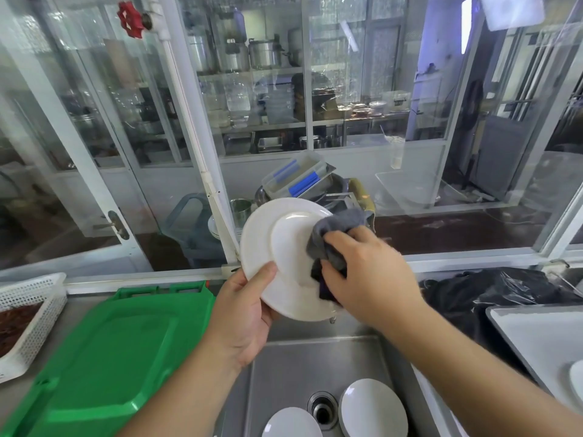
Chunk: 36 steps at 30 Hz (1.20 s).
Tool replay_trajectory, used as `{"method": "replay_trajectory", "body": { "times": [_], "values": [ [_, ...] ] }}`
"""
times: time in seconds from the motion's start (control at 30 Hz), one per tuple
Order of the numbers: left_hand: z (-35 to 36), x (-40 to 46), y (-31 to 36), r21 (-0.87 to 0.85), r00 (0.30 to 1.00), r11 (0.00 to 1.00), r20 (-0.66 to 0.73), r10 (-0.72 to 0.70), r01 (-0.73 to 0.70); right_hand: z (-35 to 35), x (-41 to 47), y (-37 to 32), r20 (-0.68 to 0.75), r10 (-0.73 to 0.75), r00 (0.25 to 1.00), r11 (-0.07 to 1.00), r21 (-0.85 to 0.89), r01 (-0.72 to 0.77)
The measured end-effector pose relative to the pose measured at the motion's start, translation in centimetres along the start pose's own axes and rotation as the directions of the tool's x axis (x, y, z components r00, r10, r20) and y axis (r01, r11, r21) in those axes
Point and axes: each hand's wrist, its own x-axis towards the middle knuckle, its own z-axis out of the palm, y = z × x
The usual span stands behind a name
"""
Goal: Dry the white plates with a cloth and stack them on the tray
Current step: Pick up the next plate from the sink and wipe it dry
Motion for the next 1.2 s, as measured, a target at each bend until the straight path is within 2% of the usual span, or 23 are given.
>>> {"method": "replay_trajectory", "body": {
  "times": [0.13, 0.2, 0.3, 0.4, 0.47, 0.53, 0.73, 0.8, 0.9, 0.97, 1.13, 1.2],
  "values": [
    [-0.2, 0.0, -1.0, 0.097, 1.000, 0.995, -0.025, -0.009, 0.012, 0.9, -3.0, -1.9, 0.034, -0.029, 0.999, 0.994, 0.109, 0.025],
    [0.0, -0.4, -1.7, 0.125, 1.000, 0.992, 0.005, -0.028, 0.027, 0.9, -2.6, -2.4, 0.021, -0.043, 0.999, 0.986, 0.165, 0.039],
    [0.5, -0.9, -2.6, 0.081, 0.996, 0.995, 0.059, -0.062, 0.057, 0.5, -0.5, -2.1, -0.024, -0.126, 0.992, 0.982, 0.142, 0.128],
    [0.6, -1.0, -2.8, 0.039, 0.998, 0.998, 0.048, -0.042, 0.040, 0.2, 1.6, -1.4, -0.043, -0.146, 0.988, 0.983, 0.107, 0.150],
    [0.6, -0.8, -2.8, 0.029, 1.000, 1.000, 0.023, -0.012, 0.012, 0.0, 2.8, -0.7, -0.067, -0.101, 0.993, 0.990, 0.091, 0.107],
    [0.8, -0.7, -2.4, 0.024, 1.000, 0.999, 0.002, 0.029, -0.029, 0.1, 3.7, 0.2, -0.072, 0.011, 0.997, 0.994, 0.106, -0.003],
    [0.7, -0.4, -1.6, -0.016, 0.993, 0.995, -0.057, 0.100, -0.101, 1.4, 2.5, 1.5, 0.039, 0.269, 0.962, 0.948, 0.167, -0.272],
    [0.6, -0.1, -1.2, -0.037, 0.992, 0.994, -0.075, 0.103, -0.106, 2.1, 1.4, 1.6, 0.074, 0.380, 0.922, 0.887, 0.253, -0.386],
    [0.3, 0.7, -0.9, -0.024, 0.986, 0.990, -0.095, 0.138, -0.141, 3.3, -0.5, 1.3, 0.184, 0.531, 0.827, 0.729, 0.399, -0.557],
    [0.2, 1.1, -1.0, 0.031, 0.977, 0.982, -0.100, 0.189, -0.187, 4.0, -1.5, 0.6, 0.279, 0.578, 0.767, 0.628, 0.448, -0.637],
    [-0.6, 1.9, -1.4, 0.317, 0.955, 0.908, -0.023, 0.297, -0.274, 4.6, -3.3, -1.4, 0.509, 0.485, 0.711, 0.510, 0.496, -0.703],
    [-1.1, 1.9, -1.2, 0.428, 0.945, 0.852, 0.020, 0.326, -0.303, 4.1, -3.0, -1.3, 0.555, 0.461, 0.692, 0.399, 0.567, -0.721]
  ]
}}
